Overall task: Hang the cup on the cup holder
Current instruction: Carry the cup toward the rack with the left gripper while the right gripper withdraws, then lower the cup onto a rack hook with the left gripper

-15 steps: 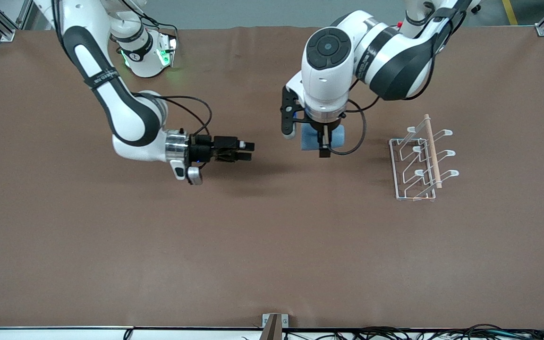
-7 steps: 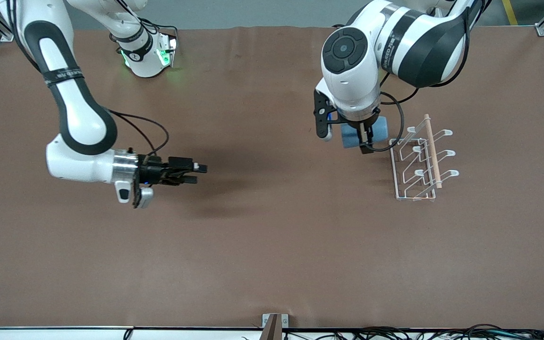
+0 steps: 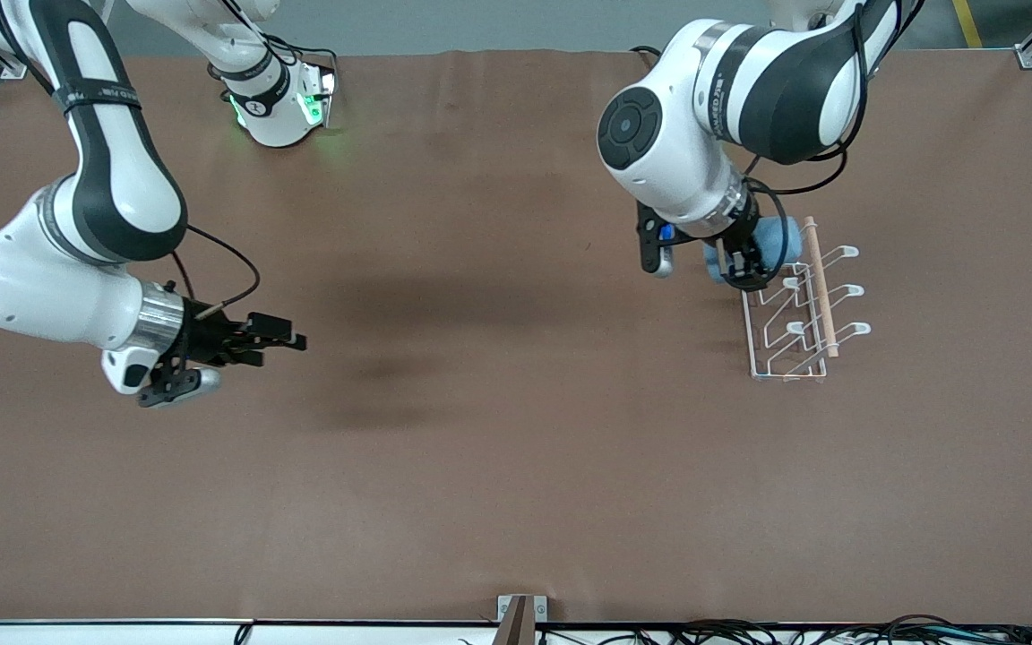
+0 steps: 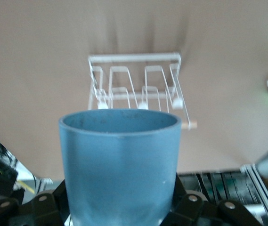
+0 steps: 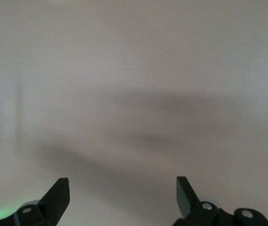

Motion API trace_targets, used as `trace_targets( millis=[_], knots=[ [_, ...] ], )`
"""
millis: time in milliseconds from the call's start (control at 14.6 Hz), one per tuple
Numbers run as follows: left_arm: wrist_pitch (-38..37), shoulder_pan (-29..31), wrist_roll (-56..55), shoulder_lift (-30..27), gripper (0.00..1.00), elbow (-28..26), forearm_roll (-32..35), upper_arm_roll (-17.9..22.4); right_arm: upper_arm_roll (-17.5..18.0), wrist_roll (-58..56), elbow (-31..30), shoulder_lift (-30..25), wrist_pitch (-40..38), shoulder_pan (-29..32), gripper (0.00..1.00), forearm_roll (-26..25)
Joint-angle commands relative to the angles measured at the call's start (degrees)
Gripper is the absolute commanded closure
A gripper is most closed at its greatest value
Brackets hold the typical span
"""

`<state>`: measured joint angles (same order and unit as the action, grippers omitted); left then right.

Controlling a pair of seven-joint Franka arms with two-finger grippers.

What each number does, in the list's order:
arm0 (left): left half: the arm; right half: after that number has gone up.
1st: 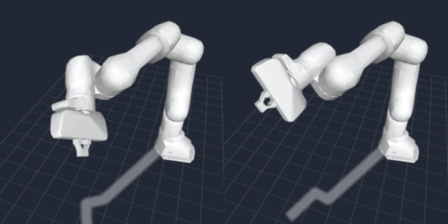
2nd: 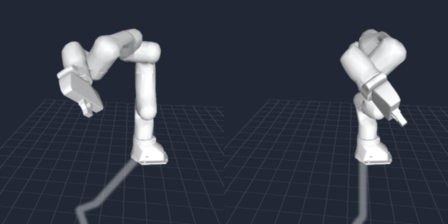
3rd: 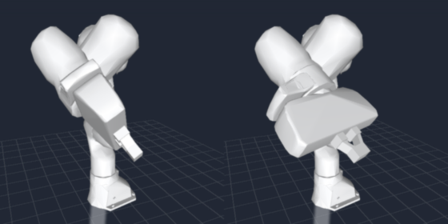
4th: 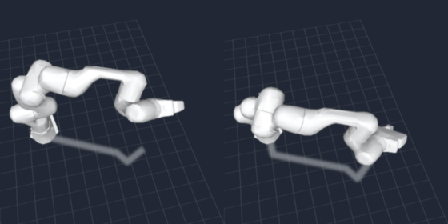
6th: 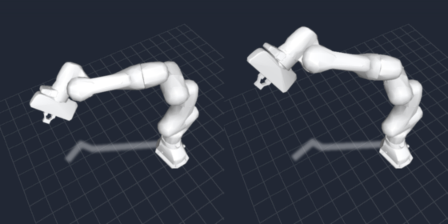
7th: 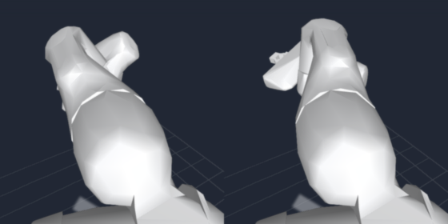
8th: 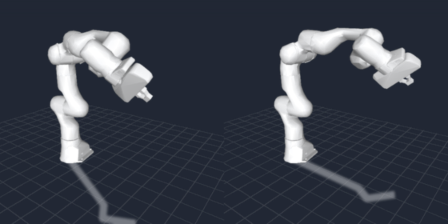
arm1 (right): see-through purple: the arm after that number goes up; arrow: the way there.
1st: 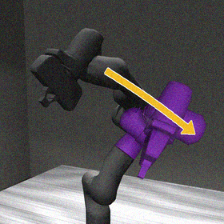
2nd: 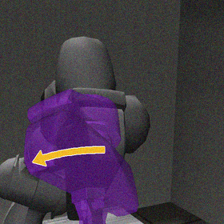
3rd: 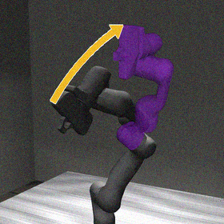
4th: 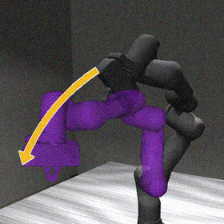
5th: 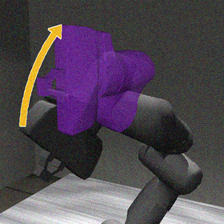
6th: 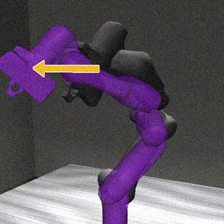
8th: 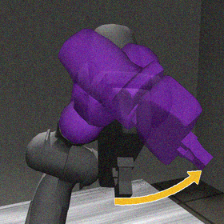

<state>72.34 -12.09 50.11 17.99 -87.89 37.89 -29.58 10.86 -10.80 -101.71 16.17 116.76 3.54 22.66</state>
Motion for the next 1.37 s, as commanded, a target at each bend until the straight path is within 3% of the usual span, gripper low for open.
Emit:
trace_targets(
  millis=[0, 206, 549, 686, 892, 1098, 1304],
  knots=[
    [-1.9, 0.9, 2.2, -2.3, 1.0, -5.8, 6.2, -0.5, -2.3, 4.9, -0.7, -3.4, 0.0, -0.1, 0.0, -10.6],
    [-1.9, 1.2, 2.5, -2.3, 1.0, -11.8, 13.3, -0.5, -3.7, 12.7, 1.0, -5.2, -0.3, -0.1, 0.0, -24.7],
    [-1.8, 1.5, 1.8, 0.8, 1.0, -14.8, 21.1, -0.3, -6.1, 23.6, 5.5, -10.1, -6.1, -0.6, 0.0, -31.1],
    [-1.8, 1.7, 1.5, 2.9, 1.0, -14.8, 24.2, -0.3, -9.1, 23.5, 7.0, -12.7, -8.6, -0.9, 0.0, -30.9],
    [-1.8, 1.6, -3.2, 7.5, 1.0, -14.8, 28.5, 0.0, -9.6, 22.6, 8.5, -16.6, -16.3, -0.8, 0.0, -30.4],
    [-1.8, 1.5, -5.5, 11.0, 1.0, -14.8, 31.8, 0.8, -9.6, 20.4, 15.0, -16.9, -27.0, -0.6, 0.0, -25.0],
    [-2.0, 1.5, -9.1, 14.2, 1.0, -14.8, 34.2, 1.9, -9.9, 21.0, 15.2, -16.8, -27.6, -0.4, 0.0, -21.6]
  ],
)
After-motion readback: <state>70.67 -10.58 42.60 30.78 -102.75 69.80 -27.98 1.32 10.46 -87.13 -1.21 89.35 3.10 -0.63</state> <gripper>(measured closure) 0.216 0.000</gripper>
